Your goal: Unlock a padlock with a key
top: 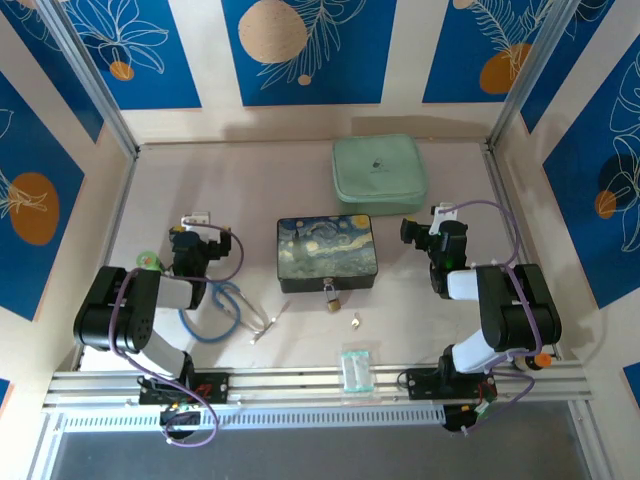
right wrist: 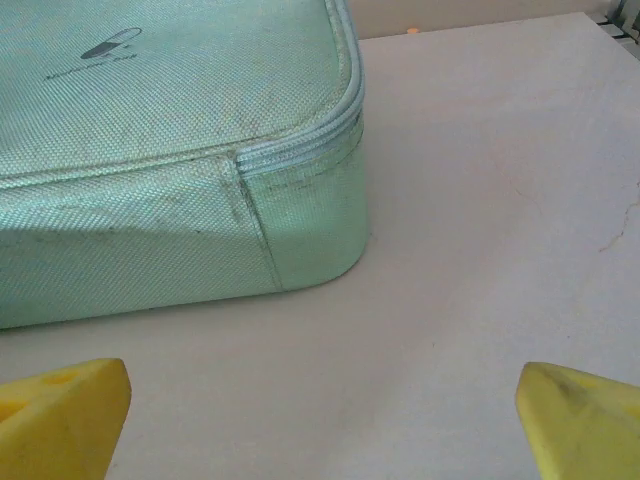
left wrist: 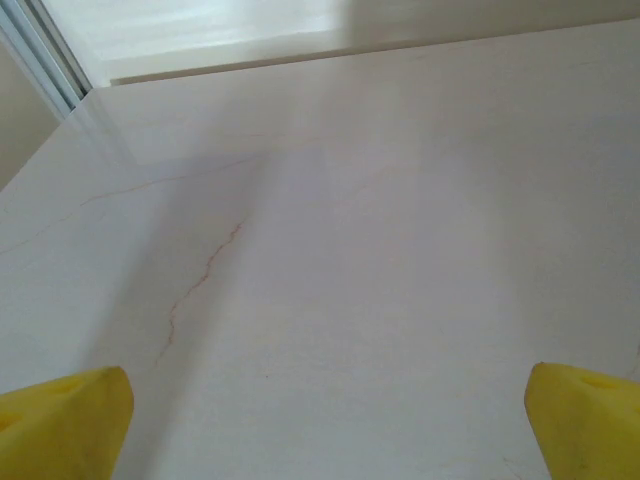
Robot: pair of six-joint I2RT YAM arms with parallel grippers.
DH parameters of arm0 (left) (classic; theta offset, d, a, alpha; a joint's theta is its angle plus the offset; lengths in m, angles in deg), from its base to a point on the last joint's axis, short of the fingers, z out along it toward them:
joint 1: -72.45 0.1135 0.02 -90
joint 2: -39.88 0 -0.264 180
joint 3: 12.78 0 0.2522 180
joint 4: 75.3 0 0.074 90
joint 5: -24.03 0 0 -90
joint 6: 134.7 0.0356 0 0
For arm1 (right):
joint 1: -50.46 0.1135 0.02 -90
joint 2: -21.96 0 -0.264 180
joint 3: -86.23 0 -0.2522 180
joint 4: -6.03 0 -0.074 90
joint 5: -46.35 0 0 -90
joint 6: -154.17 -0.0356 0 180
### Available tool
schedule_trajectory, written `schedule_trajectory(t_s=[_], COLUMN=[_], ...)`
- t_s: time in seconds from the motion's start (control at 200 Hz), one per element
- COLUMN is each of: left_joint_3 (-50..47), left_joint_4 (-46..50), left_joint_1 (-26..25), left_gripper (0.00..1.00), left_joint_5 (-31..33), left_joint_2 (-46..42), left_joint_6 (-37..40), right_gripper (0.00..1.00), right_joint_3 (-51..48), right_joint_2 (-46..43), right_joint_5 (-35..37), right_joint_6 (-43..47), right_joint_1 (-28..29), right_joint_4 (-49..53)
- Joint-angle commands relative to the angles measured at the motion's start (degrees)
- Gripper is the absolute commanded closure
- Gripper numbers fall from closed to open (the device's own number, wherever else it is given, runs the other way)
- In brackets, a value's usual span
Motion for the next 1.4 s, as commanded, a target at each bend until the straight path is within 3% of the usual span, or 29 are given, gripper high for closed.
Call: schedule_trajectory(t_s=[0.0,0.855,1.326,1.396], left_joint_3=[0.57,0.71,0.38,-0.37], left_joint_4=[-0.74,-0.63,-1.15,-2.72], left_joint_1=[0.60,0.68,0.46,0.38], left_gripper=[0.00,0.00,0.00,0.00], left_joint_5=[-3.67,-4.06,-2.32,1.21], left_joint_2=[0.22,0.35,0.24,0.28], left_joint_6=[0.44,0.59,0.17,-0.79], right_gripper=[0.01,0.01,0.01,0.01], right_joint_3=[-0.36,-0.29,-0.37,-0.37], right_joint_2=[-0.14,-0.14,-0.23,-0.23], right_joint_5=[1.24,1.00,1.03,1.03], right_joint_6=[0.41,0.41,0.41,0.41], right_joint_1=[0.33,0.17,0.18,0.23], right_joint_4=[-2.16,-1.95,-2.07,-2.02])
